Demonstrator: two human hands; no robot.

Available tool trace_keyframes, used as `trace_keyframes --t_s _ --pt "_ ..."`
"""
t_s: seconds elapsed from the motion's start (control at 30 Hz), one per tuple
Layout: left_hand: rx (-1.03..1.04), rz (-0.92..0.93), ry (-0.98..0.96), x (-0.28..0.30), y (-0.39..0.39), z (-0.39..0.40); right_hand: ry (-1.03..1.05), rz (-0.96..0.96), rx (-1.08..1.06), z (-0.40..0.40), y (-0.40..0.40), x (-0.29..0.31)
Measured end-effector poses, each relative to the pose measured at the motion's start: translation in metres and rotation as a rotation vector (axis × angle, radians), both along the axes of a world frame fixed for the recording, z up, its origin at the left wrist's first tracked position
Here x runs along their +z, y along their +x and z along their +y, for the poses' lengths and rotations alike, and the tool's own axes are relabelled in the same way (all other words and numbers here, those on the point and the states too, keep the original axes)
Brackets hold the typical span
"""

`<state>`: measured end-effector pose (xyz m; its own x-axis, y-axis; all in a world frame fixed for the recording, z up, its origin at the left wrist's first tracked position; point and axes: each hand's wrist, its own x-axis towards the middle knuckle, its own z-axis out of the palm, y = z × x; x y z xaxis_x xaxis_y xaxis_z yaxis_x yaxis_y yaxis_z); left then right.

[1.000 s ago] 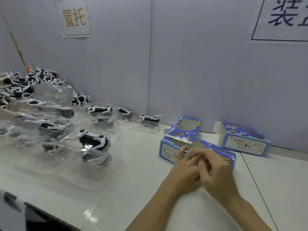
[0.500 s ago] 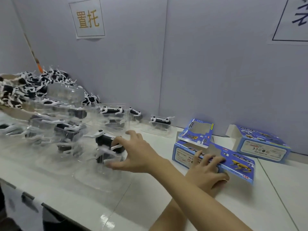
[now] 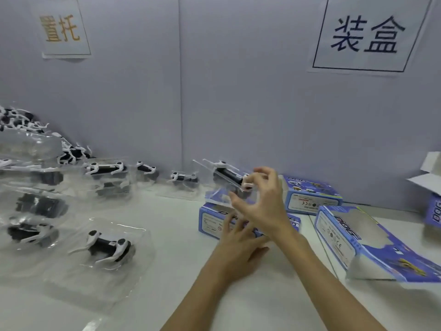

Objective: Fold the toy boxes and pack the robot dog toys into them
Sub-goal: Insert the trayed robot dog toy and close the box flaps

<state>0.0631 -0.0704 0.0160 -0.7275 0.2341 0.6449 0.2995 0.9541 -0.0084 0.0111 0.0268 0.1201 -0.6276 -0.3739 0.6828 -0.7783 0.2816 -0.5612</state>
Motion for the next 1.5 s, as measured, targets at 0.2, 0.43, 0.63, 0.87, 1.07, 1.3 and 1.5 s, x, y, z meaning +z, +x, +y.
trace_keyframes --t_s 0.2,0.43,0.63,0.87,1.07,1.3,1.5 --pt "0.099 0.278 0.080 0.010 -0.007 -0.015 -0.159 -0.112 -0.392 0.088 -0.047 -0.026" --pt "0.117 0.424 0.380 0.012 -0.005 -0.035 -0.053 -0.215 -0.469 0.119 -0.062 -0.061" --pt "0.092 0.364 0.568 0.022 0.004 -0.043 0.165 -0.377 -0.394 0.130 -0.067 -0.067" --pt "0.093 0.103 0.613 0.022 0.008 -0.033 0.304 -0.394 -0.068 0.130 -0.044 -0.052" --pt "0.064 0.004 0.645 0.023 0.012 -0.032 0.394 -0.297 -0.255 0.117 -0.034 -0.047" --pt "0.030 -0.130 0.606 0.024 0.014 -0.027 0.594 -0.596 -0.360 0.132 -0.045 -0.044" --pt "0.048 -0.214 0.587 0.026 0.015 -0.024 0.594 -0.531 -0.011 0.150 -0.045 -0.041"
